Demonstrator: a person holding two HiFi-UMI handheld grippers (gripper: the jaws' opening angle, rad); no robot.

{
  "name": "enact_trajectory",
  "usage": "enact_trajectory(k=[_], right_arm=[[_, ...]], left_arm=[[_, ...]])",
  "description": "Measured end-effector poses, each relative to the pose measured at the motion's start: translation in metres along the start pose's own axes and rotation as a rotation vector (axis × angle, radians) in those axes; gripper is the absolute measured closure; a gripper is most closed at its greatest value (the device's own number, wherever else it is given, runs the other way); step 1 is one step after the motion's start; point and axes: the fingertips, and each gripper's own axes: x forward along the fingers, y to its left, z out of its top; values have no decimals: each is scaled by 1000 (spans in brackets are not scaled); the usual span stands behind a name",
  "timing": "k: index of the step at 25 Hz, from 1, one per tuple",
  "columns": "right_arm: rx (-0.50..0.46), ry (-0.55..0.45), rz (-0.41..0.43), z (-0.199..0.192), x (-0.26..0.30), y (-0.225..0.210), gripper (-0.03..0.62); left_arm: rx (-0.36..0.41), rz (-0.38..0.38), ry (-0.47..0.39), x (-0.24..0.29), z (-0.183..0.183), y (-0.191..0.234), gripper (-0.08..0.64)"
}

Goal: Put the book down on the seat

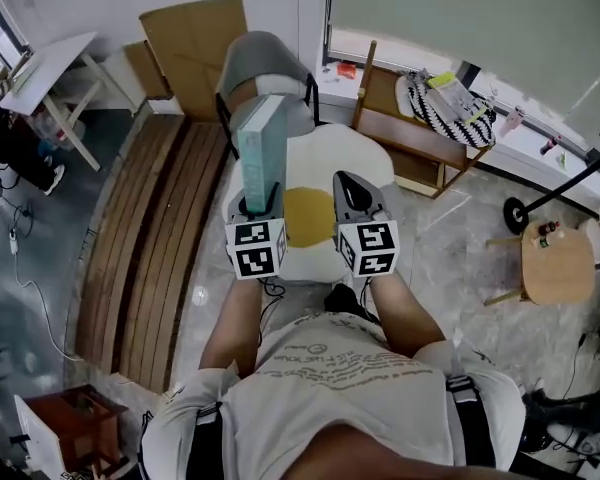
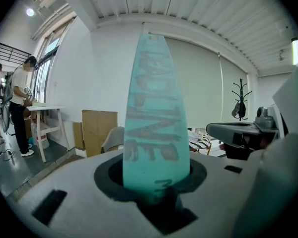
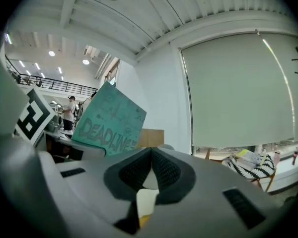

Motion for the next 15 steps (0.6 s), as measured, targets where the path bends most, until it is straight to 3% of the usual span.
enact_trajectory(k=[7,15], right_arm=[[1,39,49,0,56,-18,563],[40,92,69,-26,94,-71,563]], left_arm=[[-49,48,46,44,2,25,395],[-75,48,114,108,-7,5,394]])
